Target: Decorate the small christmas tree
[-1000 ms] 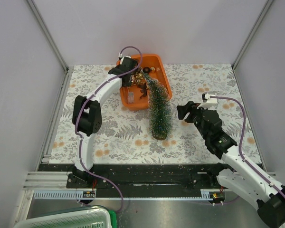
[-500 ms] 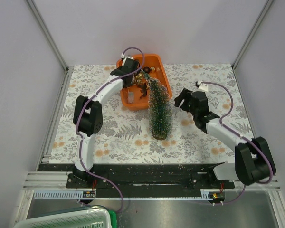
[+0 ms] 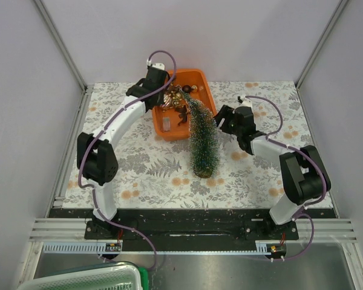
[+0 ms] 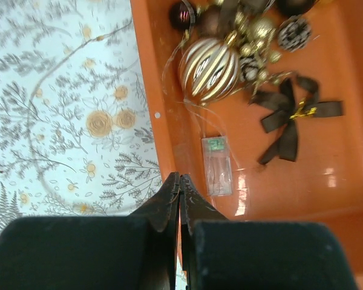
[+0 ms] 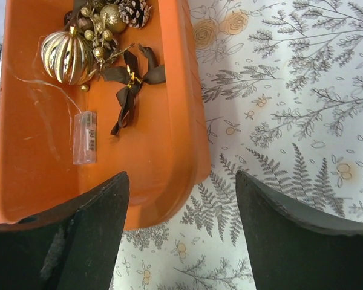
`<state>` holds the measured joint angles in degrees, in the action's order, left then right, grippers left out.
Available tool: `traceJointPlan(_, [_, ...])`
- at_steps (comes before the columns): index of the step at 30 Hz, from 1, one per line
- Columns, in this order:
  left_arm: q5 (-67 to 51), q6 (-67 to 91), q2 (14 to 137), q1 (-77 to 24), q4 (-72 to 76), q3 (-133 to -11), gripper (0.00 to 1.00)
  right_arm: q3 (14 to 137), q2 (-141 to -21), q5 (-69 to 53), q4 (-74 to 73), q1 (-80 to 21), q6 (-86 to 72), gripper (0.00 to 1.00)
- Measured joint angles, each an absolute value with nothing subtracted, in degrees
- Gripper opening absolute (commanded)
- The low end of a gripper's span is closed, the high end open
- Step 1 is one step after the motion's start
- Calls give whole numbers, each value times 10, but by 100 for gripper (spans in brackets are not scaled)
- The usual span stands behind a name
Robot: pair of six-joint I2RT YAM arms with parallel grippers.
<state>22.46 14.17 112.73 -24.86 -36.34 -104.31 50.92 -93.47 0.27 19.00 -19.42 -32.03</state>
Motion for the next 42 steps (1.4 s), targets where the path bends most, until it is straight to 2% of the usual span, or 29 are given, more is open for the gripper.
traceJointPlan(4, [197, 122, 1054, -249, -364, -1047, 0, 539, -970, -13, 189, -194, -320, 72])
traceJointPlan(13, [162, 58, 922, -251, -368, -1124, 0, 550, -976, 1, 147, -194, -293, 75])
traceJointPlan(18, [161, 32, 889, -253, -369, -1230, 0, 565, -903, 38, 92, -194, -261, 75])
traceJointPlan(26, [163, -1, 836, -285, -377, -1306, 0, 620, -737, 85, 51, -194, -228, 75])
traceJointPlan(31, [168, -37, 820, -339, -376, -1336, 0, 648, -655, 61, 51, -194, -214, 75])
traceJointPlan(34, [169, -54, 806, -360, -376, -1336, 0, 682, -646, 21, 47, -200, -198, 76])
traceJointPlan(42, [171, -80, 780, -366, -376, -1325, 0, 882, -736, -75, -6, -374, -25, 80])
